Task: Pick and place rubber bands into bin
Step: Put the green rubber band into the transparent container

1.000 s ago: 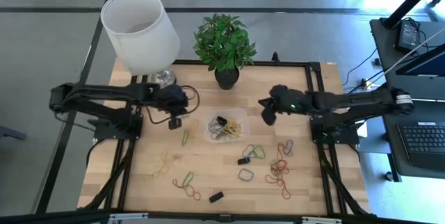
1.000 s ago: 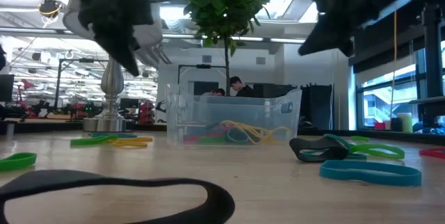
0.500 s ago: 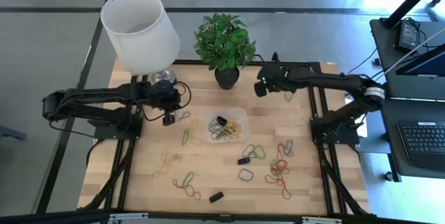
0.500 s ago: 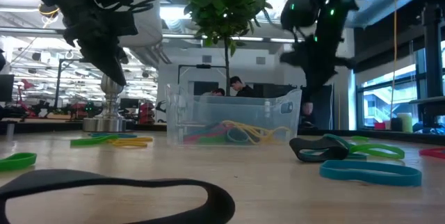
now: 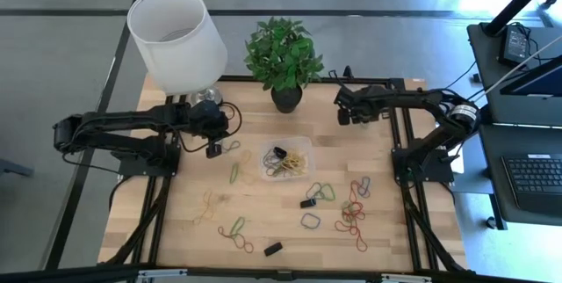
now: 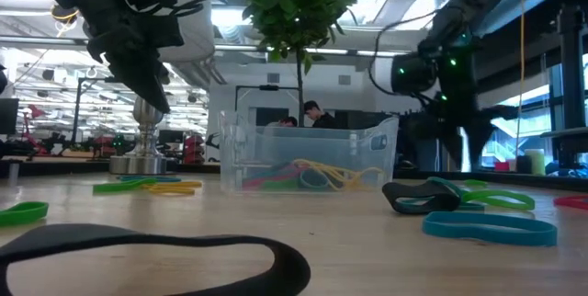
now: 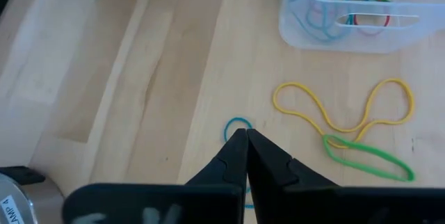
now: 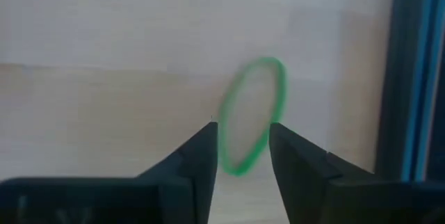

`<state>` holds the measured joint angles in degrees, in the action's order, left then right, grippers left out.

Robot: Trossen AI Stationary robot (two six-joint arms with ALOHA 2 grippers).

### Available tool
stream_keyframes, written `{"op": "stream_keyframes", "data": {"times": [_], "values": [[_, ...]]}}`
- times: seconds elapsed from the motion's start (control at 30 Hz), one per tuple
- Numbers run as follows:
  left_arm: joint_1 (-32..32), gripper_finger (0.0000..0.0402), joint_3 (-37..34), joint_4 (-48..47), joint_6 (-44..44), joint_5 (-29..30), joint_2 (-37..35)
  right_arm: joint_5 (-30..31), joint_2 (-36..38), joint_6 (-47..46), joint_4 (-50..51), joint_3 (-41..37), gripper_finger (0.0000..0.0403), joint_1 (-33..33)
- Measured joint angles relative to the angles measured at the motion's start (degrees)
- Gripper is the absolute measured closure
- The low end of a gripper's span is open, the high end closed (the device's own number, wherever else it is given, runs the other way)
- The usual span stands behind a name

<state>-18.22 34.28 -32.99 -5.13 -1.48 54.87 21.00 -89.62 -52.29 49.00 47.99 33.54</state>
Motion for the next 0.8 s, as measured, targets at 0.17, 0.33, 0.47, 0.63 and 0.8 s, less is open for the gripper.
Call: {"op": "stream_keyframes", "data": {"times": [0.17, 0.33, 0.47, 0.63, 0.8], "values": [[0.0, 0.0398, 0.0, 0.0, -0.1, 0.0, 0.0, -2.8, 0.0, -0.1, -4.1, -5.8, 0.0263, 0.8], [0.0, 0.0398, 0.0, 0.3, -0.1, 0.0, 0.0, -3.9, 0.9, 0.2, -11.5, -11.0, 0.0280, 0.7], [0.0, 0.0398, 0.0, 1.1, 0.2, 0.0, 0.0, -3.3, 1.0, 2.1, -12.2, -11.4, 0.0337, -0.3], [0.1, 0.0398, 0.0, 3.4, 2.9, 0.0, 0.0, -3.8, 1.7, 6.1, -11.9, -10.6, 0.0391, -1.1], [0.1, 0.0398, 0.0, 3.6, 3.0, 0.0, 0.0, -6.0, 3.5, 7.6, -10.3, -9.1, 0.0399, -1.5]]}}
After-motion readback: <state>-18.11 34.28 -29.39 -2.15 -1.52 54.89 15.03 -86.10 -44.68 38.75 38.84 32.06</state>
